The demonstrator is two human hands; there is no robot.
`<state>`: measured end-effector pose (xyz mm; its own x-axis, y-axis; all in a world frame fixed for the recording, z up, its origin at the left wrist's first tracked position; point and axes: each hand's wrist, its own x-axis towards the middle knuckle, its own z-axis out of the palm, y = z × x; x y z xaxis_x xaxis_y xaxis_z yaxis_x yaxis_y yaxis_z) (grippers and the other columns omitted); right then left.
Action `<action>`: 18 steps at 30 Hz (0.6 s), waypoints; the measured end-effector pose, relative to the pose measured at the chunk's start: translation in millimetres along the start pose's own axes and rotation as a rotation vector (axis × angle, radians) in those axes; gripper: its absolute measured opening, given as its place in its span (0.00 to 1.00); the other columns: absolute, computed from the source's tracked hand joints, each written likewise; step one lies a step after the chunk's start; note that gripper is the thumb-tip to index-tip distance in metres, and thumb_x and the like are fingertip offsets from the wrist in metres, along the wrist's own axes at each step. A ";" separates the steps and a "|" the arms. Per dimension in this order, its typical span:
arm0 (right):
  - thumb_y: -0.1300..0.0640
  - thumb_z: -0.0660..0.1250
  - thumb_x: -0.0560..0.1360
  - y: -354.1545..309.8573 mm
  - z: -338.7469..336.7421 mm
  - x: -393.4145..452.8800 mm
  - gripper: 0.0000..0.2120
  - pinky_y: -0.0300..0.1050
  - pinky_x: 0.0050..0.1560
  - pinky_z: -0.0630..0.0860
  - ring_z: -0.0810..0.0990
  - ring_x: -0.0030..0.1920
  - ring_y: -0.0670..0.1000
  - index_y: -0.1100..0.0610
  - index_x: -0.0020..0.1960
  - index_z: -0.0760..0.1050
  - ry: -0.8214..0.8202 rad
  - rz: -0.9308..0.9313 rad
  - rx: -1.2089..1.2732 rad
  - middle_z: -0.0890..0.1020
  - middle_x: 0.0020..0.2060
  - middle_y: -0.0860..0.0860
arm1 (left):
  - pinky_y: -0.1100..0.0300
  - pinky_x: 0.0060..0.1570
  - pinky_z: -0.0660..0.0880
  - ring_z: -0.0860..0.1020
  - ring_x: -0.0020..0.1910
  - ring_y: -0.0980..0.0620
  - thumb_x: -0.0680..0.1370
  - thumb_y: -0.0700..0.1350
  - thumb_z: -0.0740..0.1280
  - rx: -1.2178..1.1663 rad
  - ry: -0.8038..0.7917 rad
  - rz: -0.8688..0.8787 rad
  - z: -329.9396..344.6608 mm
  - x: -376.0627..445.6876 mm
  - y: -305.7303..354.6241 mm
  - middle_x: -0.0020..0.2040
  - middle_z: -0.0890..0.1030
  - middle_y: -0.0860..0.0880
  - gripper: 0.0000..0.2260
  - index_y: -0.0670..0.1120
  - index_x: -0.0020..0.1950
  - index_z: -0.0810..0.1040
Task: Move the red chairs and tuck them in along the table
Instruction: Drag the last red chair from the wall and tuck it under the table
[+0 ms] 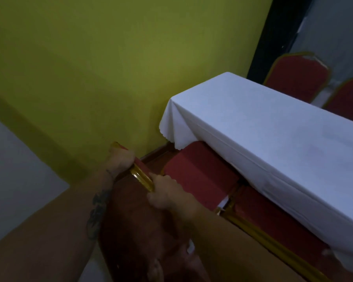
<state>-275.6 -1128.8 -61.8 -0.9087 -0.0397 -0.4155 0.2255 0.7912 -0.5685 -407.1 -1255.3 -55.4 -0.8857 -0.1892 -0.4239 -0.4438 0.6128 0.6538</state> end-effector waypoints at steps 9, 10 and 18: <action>0.60 0.65 0.73 58.4 -43.5 -14.0 0.33 0.45 0.46 0.78 0.83 0.46 0.52 0.41 0.77 0.69 -0.028 0.015 0.160 0.85 0.52 0.52 | 0.51 0.67 0.67 0.70 0.70 0.35 0.79 0.40 0.61 -0.033 0.075 -0.034 60.4 -28.3 32.4 0.73 0.69 0.33 0.31 0.28 0.76 0.51; 0.60 0.65 0.74 58.9 -44.9 -12.3 0.32 0.43 0.45 0.77 0.83 0.43 0.50 0.41 0.76 0.70 -0.025 0.003 0.173 0.85 0.51 0.52 | 0.50 0.66 0.68 0.70 0.69 0.35 0.78 0.41 0.62 -0.045 0.105 -0.031 63.0 -24.9 34.0 0.72 0.69 0.34 0.32 0.28 0.76 0.51; 0.54 0.67 0.78 51.7 -42.7 8.6 0.31 0.55 0.63 0.76 0.80 0.61 0.58 0.43 0.79 0.64 0.154 -0.023 0.053 0.81 0.64 0.54 | 0.45 0.62 0.73 0.75 0.64 0.33 0.76 0.43 0.61 -0.119 0.219 0.021 62.9 5.3 51.5 0.68 0.74 0.34 0.25 0.34 0.71 0.66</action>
<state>-286.8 -1062.1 -64.4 -0.9560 0.0398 -0.2907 0.2186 0.7575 -0.6151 -426.0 -1176.5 -63.4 -0.8974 -0.3473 -0.2721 -0.4267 0.5265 0.7354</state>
